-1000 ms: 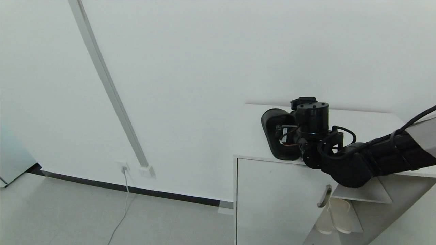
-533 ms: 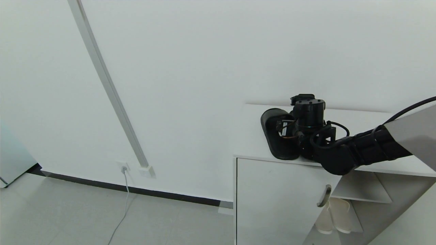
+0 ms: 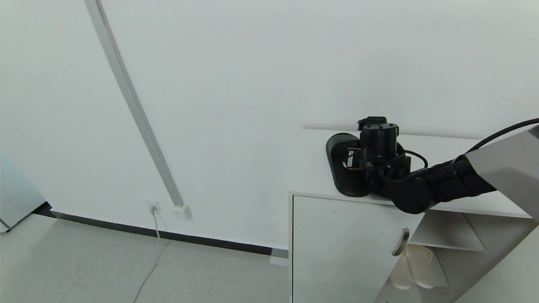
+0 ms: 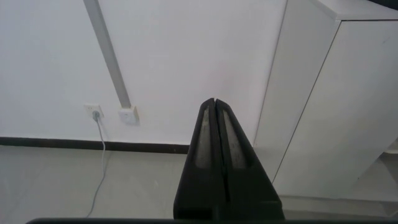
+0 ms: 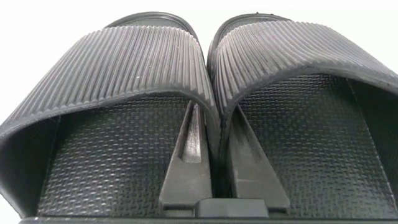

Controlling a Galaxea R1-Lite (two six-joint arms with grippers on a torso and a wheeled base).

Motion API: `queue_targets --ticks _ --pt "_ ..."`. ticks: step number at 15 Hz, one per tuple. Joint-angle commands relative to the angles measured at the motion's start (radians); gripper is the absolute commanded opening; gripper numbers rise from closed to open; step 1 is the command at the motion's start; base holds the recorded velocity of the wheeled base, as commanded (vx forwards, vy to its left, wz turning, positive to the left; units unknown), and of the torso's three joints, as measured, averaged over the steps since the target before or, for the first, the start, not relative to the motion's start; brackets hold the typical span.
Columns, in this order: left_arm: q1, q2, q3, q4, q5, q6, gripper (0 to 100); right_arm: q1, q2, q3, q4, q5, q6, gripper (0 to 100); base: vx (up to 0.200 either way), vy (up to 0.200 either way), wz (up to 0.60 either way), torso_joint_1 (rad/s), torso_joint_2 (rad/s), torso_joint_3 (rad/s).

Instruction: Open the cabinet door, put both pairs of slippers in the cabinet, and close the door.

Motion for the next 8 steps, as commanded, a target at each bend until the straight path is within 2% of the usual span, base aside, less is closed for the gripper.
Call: queue_targets --ticks 1,5,6,7,8 --pt "0.000 0.000 0.000 0.000 0.000 0.000 0 0.002 0.000 0.001 0.000 -0.002 0.000 0 0.000 0.000 0.00 0.000 0.00 0.000" --pt "0.000 0.000 0.000 0.000 0.000 0.000 0 0.048 -0.098 0.077 -0.003 0.026 -0.002 0 0.000 0.000 0.00 0.000 0.00 0.000" --pt "0.000 0.000 0.000 0.000 0.000 0.000 0 0.082 -0.165 0.147 -0.003 0.086 -0.003 0 0.000 0.000 0.00 0.000 0.00 0.000" --pt "0.000 0.000 0.000 0.000 0.000 0.000 0 0.089 -0.182 0.166 -0.003 0.101 -0.003 0 0.000 0.000 0.00 0.000 0.00 0.000" --pt "0.000 0.000 0.000 0.000 0.000 0.000 0 0.141 -0.263 0.265 -0.010 0.167 -0.002 0 0.000 0.000 0.00 0.000 0.00 0.000"
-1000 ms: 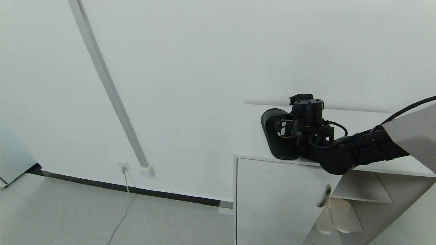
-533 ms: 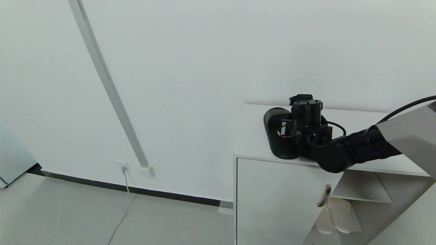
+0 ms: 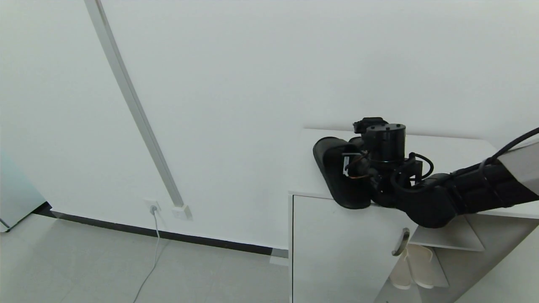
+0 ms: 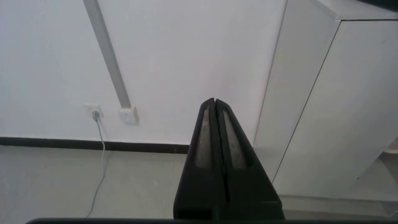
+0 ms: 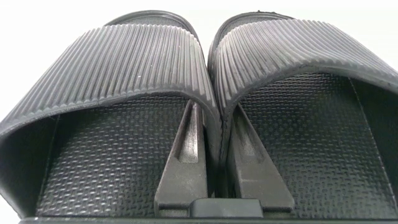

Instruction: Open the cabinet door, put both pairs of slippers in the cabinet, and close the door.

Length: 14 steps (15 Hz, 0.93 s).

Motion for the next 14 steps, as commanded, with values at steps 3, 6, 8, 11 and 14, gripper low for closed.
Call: queue_targets --ticks 3,6,8,11,14 --pt "0.000 0.000 -0.001 0.000 0.000 0.000 0 0.111 -0.241 0.282 -0.058 0.180 -0.003 0 0.000 0.000 0.00 0.000 0.00 0.000" --pt "0.000 0.000 0.001 0.000 0.000 0.000 0 0.116 -0.269 0.321 -0.066 0.189 -0.026 0 0.000 0.000 0.00 0.000 0.00 0.000" --pt "0.000 0.000 0.001 0.000 0.000 0.000 0 0.124 -0.269 0.329 -0.066 0.187 -0.028 0 0.000 0.000 0.00 0.000 0.00 0.000" --pt "0.000 0.000 -0.001 0.000 0.000 0.000 0 0.125 -0.269 0.334 -0.066 0.187 -0.028 0 -0.067 0.000 0.00 0.002 0.00 0.001" --pt "0.000 0.000 -0.001 0.000 0.000 0.000 0 0.127 -0.267 0.335 -0.066 0.187 -0.028 0 -0.200 0.000 0.00 0.009 0.00 0.002"
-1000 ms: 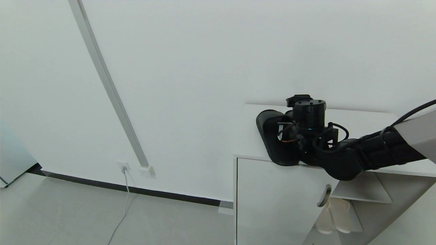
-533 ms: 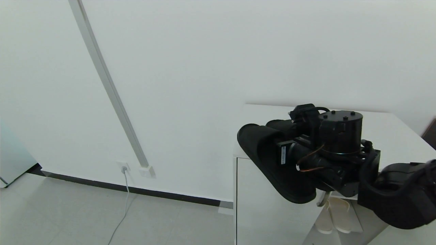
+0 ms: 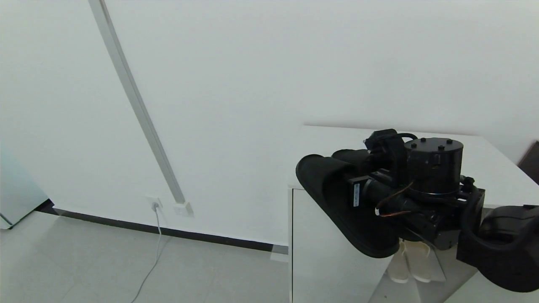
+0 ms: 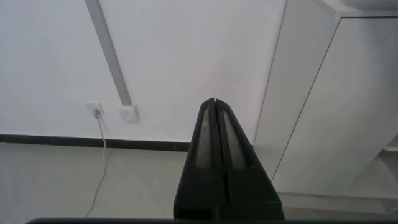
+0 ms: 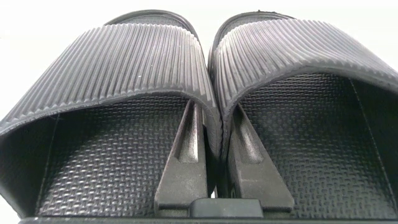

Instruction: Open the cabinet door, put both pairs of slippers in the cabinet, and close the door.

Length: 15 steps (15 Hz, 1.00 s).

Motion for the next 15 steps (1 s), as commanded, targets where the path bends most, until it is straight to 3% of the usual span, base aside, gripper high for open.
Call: queue_targets --ticks 1,4,6,9,15 --pt "0.000 0.000 0.001 0.000 0.000 0.000 0 0.001 -0.002 0.001 -0.001 0.002 0.001 0 -0.200 0.000 0.00 -0.012 0.00 0.007" --pt "0.000 0.000 0.000 0.000 0.000 0.000 0 -0.002 -0.001 0.012 -0.001 0.003 -0.019 0 -0.200 0.000 0.00 0.001 0.00 0.001" --pt "0.000 0.000 0.001 0.000 0.000 0.000 0 -0.002 -0.001 0.018 -0.002 0.005 -0.027 0 0.000 0.000 0.00 0.000 0.00 0.000" --pt "0.000 0.000 0.000 0.000 0.000 0.000 0 -0.002 0.001 0.029 -0.035 0.006 -0.028 0 0.000 0.000 -0.60 -0.022 0.04 0.038" --pt "0.000 0.000 0.001 0.000 0.000 -0.002 0 -0.002 0.002 0.032 -0.039 0.006 -0.036 0 0.000 0.000 0.00 -0.097 0.24 0.141"
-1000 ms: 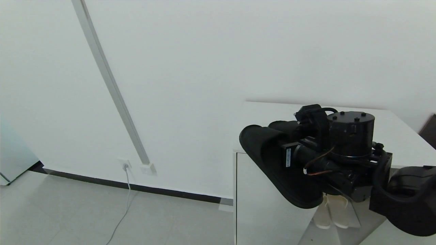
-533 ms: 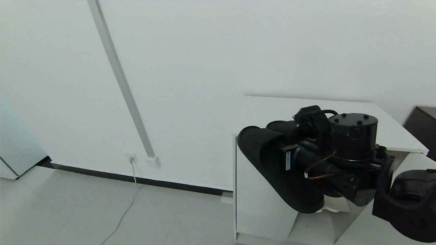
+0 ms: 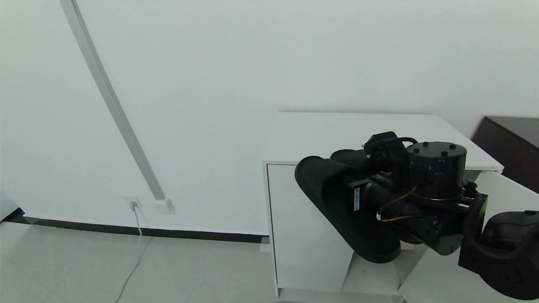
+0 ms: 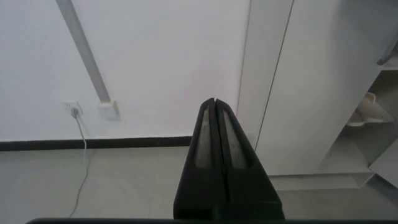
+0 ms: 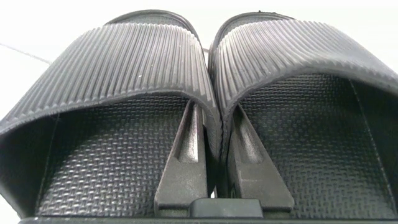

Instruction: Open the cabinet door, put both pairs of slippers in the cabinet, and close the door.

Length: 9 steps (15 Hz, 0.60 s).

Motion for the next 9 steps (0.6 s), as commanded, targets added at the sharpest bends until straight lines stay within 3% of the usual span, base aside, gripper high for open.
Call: queue_targets --ticks 1,9 --pt "0.001 0.000 0.000 0.000 0.000 0.000 0 0.000 0.004 0.000 0.000 -0.001 0.000 0 0.000 0.000 0.00 0.000 0.00 0.000" --pt "0.001 0.000 0.000 0.000 0.000 0.000 0 0.020 -0.019 0.048 -0.109 0.023 -0.061 0 0.000 0.000 0.00 0.000 0.00 0.000"
